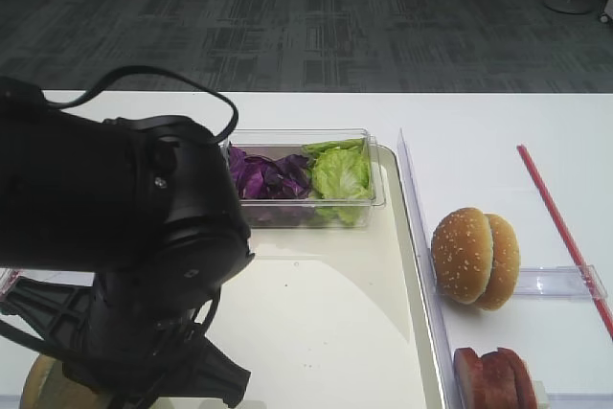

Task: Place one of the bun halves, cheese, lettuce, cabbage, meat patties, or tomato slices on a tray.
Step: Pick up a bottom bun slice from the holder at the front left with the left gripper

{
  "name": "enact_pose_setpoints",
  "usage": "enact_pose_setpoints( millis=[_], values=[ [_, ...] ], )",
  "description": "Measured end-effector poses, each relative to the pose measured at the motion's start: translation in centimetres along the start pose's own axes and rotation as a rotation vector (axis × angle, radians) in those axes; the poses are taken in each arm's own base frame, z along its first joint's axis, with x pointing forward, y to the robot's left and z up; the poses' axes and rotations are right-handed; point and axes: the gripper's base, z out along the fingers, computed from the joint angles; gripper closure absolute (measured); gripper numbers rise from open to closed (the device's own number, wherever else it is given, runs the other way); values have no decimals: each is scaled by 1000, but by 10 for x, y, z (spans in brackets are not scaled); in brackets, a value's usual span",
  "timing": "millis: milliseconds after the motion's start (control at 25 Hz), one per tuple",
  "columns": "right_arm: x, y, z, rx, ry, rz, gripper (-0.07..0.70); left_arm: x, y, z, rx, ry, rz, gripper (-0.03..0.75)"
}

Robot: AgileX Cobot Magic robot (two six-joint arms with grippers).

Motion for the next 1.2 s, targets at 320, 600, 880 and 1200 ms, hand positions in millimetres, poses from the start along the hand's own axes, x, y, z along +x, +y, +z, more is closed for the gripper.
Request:
enact_pose_setpoints(
  millis=[320, 600, 880, 1200],
  values=[
    [0, 0, 0, 0, 0, 0, -25, 4, 12, -19, 60, -42, -48, 606],
    [0, 0, 0, 0, 0, 0, -25, 11, 34, -46, 144, -131, -113, 606],
    [0, 0, 0, 0, 0, 0, -25, 9, 72, -62, 213, -184, -228, 606],
    [0, 0, 0, 0, 0, 0, -25, -11, 88, -59, 484, -166, -231, 607]
  ],
)
